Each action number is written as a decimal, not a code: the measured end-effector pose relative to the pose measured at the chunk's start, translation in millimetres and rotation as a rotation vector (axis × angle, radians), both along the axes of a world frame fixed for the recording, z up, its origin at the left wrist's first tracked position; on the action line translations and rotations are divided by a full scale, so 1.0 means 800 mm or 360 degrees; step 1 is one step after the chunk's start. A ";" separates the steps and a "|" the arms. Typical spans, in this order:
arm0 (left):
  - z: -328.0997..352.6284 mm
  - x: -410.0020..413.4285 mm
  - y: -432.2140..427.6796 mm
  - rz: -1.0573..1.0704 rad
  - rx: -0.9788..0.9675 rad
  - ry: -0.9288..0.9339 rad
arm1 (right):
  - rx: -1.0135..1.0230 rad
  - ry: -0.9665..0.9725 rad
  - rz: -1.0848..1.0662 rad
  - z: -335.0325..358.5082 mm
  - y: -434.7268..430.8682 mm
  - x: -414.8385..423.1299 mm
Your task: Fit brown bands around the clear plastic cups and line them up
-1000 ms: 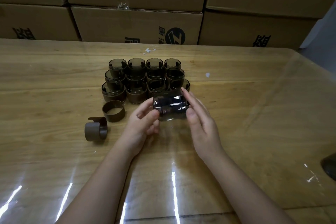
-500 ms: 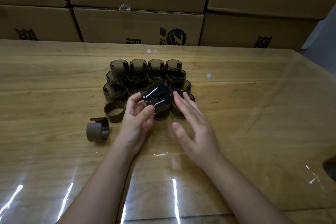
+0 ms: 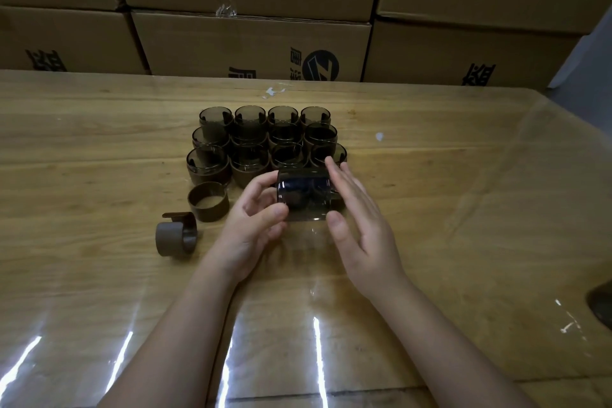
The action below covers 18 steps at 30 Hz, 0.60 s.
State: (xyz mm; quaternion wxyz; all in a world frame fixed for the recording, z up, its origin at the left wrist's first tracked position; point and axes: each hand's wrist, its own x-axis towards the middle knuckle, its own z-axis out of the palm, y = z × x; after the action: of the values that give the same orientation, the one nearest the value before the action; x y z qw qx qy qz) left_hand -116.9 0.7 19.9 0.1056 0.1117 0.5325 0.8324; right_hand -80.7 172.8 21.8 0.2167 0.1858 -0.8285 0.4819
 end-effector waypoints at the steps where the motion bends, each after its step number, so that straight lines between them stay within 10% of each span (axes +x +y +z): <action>1: -0.001 -0.001 0.000 -0.0017 -0.0005 0.0021 | -0.0024 -0.0027 0.0008 0.000 0.000 0.000; 18: -0.001 -0.004 0.002 0.0101 0.0362 -0.0020 | -0.0060 -0.0023 0.0119 -0.001 -0.005 0.000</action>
State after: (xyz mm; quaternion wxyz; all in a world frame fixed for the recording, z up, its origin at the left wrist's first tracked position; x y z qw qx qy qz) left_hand -120.4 2.4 18.8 0.0691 0.1008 0.4372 0.8910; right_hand -80.5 168.4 20.8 0.1960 0.2090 -0.8132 0.5065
